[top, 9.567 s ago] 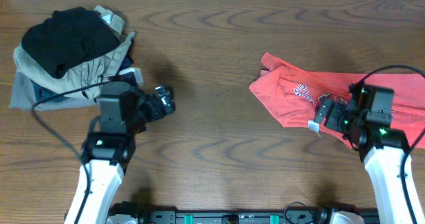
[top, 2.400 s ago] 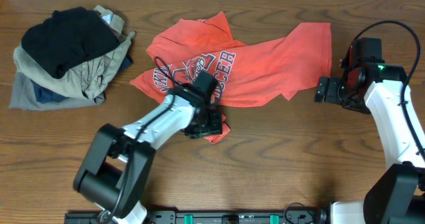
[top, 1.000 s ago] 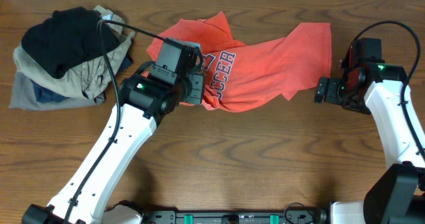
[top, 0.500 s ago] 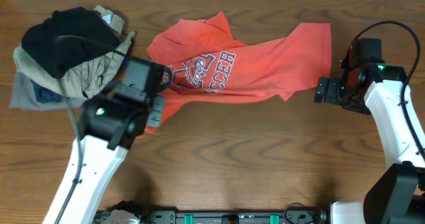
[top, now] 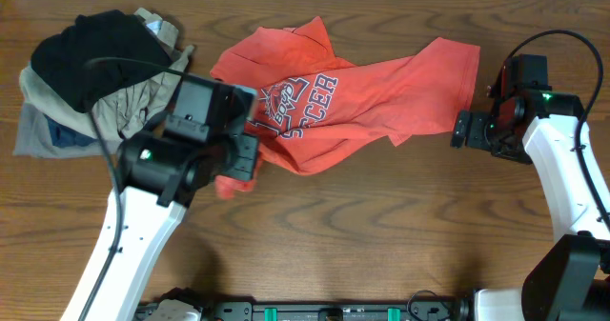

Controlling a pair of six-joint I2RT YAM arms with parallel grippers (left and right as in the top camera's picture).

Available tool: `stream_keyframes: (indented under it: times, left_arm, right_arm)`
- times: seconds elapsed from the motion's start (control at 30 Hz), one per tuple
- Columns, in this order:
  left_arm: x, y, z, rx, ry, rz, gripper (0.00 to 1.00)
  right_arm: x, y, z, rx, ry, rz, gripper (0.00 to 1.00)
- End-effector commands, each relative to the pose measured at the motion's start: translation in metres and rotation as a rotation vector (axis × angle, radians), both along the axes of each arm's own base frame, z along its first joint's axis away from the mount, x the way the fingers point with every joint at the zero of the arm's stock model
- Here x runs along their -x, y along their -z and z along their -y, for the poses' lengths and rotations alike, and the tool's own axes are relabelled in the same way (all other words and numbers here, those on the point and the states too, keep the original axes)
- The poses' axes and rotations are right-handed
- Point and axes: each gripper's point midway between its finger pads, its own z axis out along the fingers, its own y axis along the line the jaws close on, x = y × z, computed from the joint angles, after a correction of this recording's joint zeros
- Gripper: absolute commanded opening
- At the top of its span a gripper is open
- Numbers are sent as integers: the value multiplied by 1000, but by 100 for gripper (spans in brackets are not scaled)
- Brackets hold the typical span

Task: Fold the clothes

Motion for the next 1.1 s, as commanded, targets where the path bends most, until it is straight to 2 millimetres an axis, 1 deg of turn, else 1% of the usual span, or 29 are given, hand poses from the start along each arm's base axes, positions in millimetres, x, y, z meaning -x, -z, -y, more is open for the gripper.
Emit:
stream_keyframes:
  times: [0.0,0.03,0.1,0.13,0.17,0.23,0.27,0.33,0.47,0.53,0.63,0.73,0.83,0.9,0.97,1.0,1.07]
  left_arm:
    - [32,-4,66,315,165,-198,6]
    - [37,-1,75,332,192,-230,7]
    - [41,7,83,317,217,-265,59]
    - [40,11,84,301,220,-272,78]
    - [39,16,83,278,215,-277,81]
    - [34,25,76,224,189,-273,91]
    - [31,28,70,189,171,-267,95]
    - [22,36,49,84,85,-244,99]
    - [7,46,-6,-120,-232,-209,98]
    - [2,48,-25,-156,-374,-201,98]
    - [-4,54,-38,-129,-498,-205,98]
    - [-13,64,-50,-97,-600,-203,100]
    - [-22,78,-69,-65,-708,-195,95]
    - [-30,86,-84,-48,-769,-184,89]
    - [-38,94,-98,-26,-819,-169,81]
    - [-43,98,-104,-13,-835,-163,75]
    - [-52,105,-108,18,-831,-155,71]
  right_arm:
    - [0,0,2,2,-4,-3,99]
    - [0,0,2,2,-4,-3,99]
    - [0,0,2,2,-4,-2,99]
    - [0,0,2,2,-4,-2,99]
    - [0,0,2,2,-4,-2,99]
    - [0,0,2,2,-5,-3,99]
    - [0,0,2,2,-5,-4,99]
    - [0,0,2,2,-5,-4,99]
    - [0,0,2,2,-5,-2,99]
    - [0,0,2,2,-4,-2,99]
    - [0,0,2,2,-4,-3,99]
    - [0,0,2,2,-4,-4,99]
    - [1,1,2,2,-5,-6,99]
    - [1,1,2,1,-5,-7,99]
    - [1,1,2,1,-5,-7,99]
    - [1,1,2,1,-4,-7,99]
    - [1,1,2,1,-4,-7,99]
